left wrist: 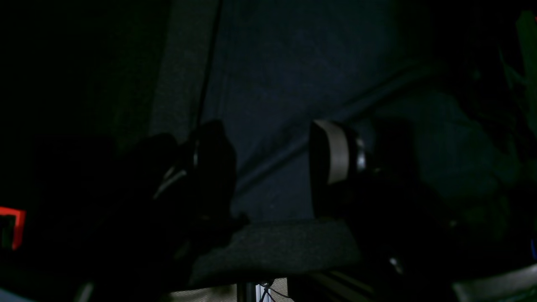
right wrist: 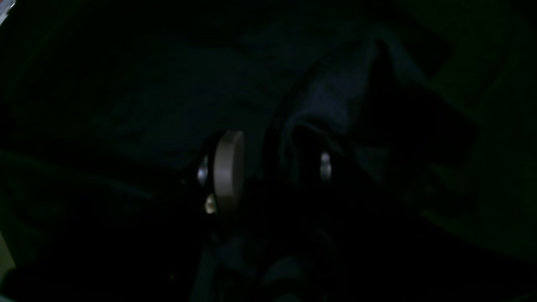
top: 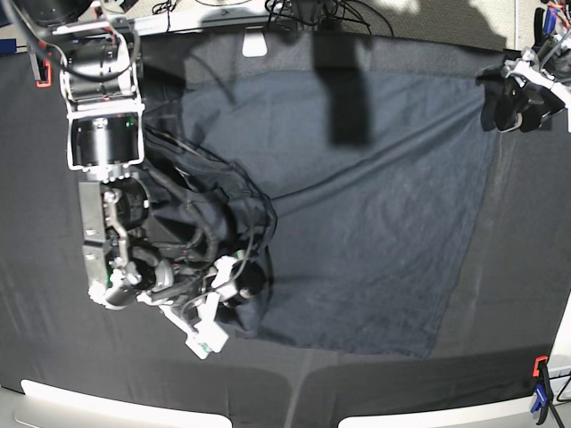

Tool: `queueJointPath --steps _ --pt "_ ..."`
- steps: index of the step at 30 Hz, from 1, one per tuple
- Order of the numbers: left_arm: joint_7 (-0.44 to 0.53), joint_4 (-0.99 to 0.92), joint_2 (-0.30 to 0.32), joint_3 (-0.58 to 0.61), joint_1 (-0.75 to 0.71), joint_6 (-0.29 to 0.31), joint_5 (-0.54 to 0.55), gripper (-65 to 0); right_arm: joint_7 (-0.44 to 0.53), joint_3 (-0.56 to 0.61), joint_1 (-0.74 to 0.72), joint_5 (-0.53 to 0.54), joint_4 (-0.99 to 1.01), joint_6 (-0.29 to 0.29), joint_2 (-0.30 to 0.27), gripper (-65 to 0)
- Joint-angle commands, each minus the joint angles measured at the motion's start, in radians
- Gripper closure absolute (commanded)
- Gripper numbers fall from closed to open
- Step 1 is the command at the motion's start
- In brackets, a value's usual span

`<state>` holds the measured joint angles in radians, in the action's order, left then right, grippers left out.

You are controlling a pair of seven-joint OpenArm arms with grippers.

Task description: Layout the t-shirt on the table in an organized manner, then fold the t-shirt properly

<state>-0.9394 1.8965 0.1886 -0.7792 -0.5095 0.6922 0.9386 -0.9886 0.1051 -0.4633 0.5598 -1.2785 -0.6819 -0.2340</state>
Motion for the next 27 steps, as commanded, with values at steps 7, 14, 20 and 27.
queueJointPath --steps 7,14,20,27 --pt "0.027 0.016 0.011 -0.006 -0.003 0.006 0.024 -29.6 0.075 0.217 -0.027 -0.065 0.039 -0.016 0.058 -22.1" --pt "0.027 0.016 0.011 -0.006 -0.003 0.006 0.024 -29.6 0.124 0.337 -0.027 -0.12 0.215 -0.016 0.147 -22.1" --pt "0.027 0.016 0.011 -0.006 -0.003 0.006 0.024 -29.6 0.097 0.312 -0.038 -0.003 0.202 -0.016 0.151 -22.0" --pt "0.027 0.016 0.011 -0.006 -0.003 0.006 0.023 -29.6 -0.024 0.07 -0.039 0.162 0.045 -0.016 0.151 -22.1"
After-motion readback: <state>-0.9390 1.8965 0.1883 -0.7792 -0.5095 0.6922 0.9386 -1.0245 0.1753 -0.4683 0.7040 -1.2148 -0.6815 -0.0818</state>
